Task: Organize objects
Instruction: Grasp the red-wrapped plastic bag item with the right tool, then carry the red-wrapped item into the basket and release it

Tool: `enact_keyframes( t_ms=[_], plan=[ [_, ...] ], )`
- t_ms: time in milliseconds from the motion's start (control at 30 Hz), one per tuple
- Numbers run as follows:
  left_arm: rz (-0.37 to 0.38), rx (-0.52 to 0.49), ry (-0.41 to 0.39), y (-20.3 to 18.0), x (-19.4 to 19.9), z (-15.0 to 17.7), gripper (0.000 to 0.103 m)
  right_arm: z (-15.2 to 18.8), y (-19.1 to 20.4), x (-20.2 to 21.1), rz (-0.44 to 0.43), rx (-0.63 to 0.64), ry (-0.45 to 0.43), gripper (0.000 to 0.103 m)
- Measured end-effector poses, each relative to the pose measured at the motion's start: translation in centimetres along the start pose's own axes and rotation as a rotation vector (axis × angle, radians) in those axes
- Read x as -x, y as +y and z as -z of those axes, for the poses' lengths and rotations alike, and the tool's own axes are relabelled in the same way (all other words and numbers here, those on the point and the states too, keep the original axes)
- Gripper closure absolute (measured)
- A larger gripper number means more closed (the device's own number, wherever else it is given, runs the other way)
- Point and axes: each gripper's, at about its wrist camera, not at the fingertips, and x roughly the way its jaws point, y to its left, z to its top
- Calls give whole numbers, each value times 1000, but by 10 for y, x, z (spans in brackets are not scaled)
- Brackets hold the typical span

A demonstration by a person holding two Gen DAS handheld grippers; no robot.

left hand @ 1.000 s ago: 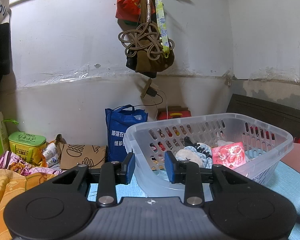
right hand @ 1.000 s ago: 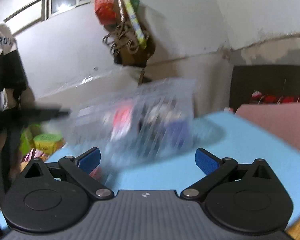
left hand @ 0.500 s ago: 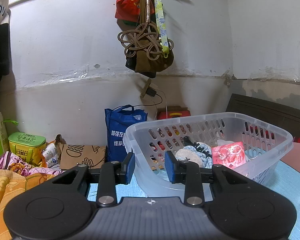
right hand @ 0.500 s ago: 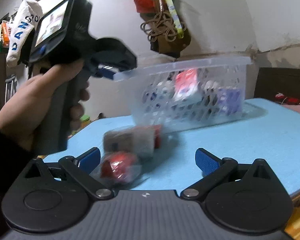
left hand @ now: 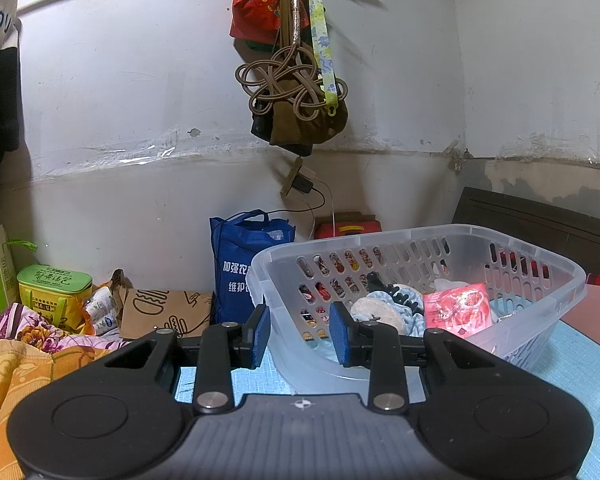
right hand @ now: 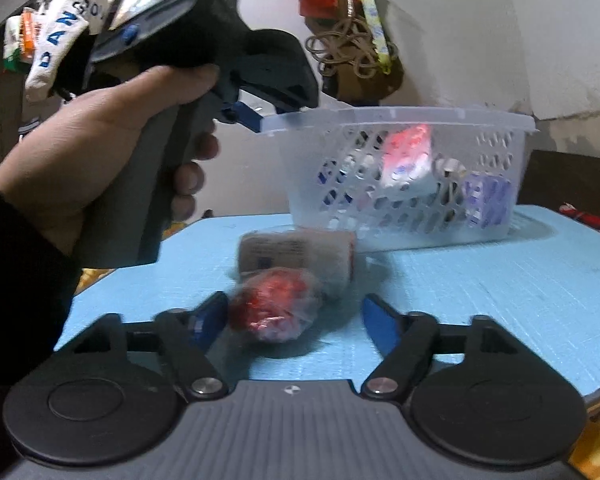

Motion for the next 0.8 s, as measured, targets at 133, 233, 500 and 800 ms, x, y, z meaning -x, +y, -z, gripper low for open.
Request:
enact_keyframes(
  t_ms=[133,233,500,800],
  plan=[
    [0,-1,0,0,0,0,67,2,4,2,-36,15,-2,54],
    [0,0,0,0,0,0,67,2,3,8,-19,26,-30,55],
    [0,-1,0,0,0,0,67,-5,-9,14,38,3,-67,55],
    [0,-1,0,0,0,0,67,-22,-29,20,138,-6,-151,55]
  ],
)
